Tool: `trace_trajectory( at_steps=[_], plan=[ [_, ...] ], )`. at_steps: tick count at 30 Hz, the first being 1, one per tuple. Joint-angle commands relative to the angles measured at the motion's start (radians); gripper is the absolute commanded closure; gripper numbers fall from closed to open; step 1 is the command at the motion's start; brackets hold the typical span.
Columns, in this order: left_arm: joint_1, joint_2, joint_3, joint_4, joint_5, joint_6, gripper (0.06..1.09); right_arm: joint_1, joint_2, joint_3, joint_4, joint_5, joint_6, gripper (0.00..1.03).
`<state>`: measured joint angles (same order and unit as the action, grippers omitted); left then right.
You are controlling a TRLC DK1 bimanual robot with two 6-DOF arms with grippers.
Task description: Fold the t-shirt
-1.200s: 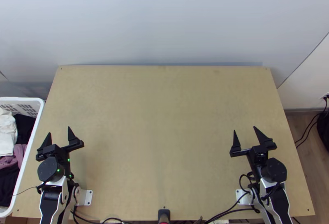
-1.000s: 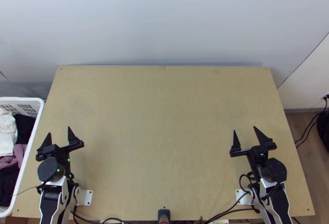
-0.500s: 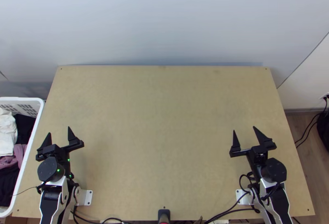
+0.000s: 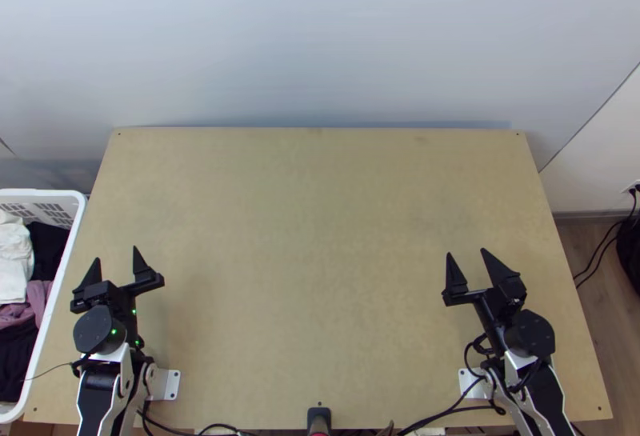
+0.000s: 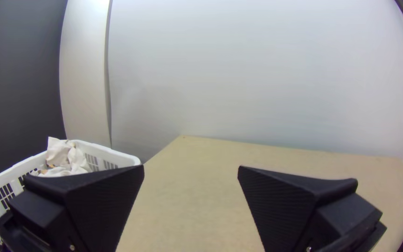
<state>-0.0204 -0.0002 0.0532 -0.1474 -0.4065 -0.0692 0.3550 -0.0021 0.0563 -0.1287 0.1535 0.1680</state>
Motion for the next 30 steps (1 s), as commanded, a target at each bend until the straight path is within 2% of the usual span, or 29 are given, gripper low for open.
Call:
trace_trajectory(
  at_steps=[1, 2, 6, 10, 12, 14, 15, 21, 25, 28, 30],
  plan=[
    [-0.053, 0.000, 0.002, -0.020, 0.003, -0.073, 0.10, 0.024, -0.003, -0.003, 0.008, 0.049, -0.022, 0.04],
    [-0.067, 0.000, 0.005, -0.031, 0.003, -0.107, 0.10, 0.018, -0.003, -0.001, -0.005, 0.080, -0.030, 0.04],
    [-0.056, -0.001, 0.005, -0.034, -0.051, -0.110, 0.10, -0.045, -0.004, 0.023, 0.015, 0.216, -0.032, 0.04],
    [-0.047, 0.000, 0.005, -0.037, -0.054, -0.110, 0.10, -0.037, -0.004, 0.070, 0.014, 0.221, -0.099, 0.04],
    [-0.039, 0.000, 0.005, -0.038, -0.057, -0.124, 0.10, -0.034, -0.003, 0.102, -0.003, 0.239, -0.179, 0.04],
    [-0.053, 0.002, 0.016, -0.101, -0.146, -0.256, 0.10, -0.027, -0.003, 0.146, -0.051, 0.244, -0.271, 0.04],
    [-0.072, 0.000, 0.020, -0.126, -0.149, -0.304, 0.10, -0.024, -0.003, 0.171, -0.077, 0.244, -0.292, 0.04],
    [-0.093, -0.001, 0.045, -0.135, -0.170, -0.308, 0.10, -0.030, 0.044, 0.261, -0.040, 0.245, -0.291, 0.04],
    [-0.072, -0.001, 0.057, -0.069, -0.140, -0.179, 0.10, -0.079, 0.188, 0.336, -0.046, 0.265, -0.271, 0.04],
    [-0.035, -0.001, 0.080, -0.060, -0.138, -0.164, 0.10, -0.094, 0.232, 0.382, -0.042, 0.265, -0.232, 0.04],
    [0.016, 0.003, 0.103, -0.072, -0.106, -0.149, 0.10, -0.094, 0.255, 0.398, -0.042, 0.265, -0.214, 0.04]
  ],
)
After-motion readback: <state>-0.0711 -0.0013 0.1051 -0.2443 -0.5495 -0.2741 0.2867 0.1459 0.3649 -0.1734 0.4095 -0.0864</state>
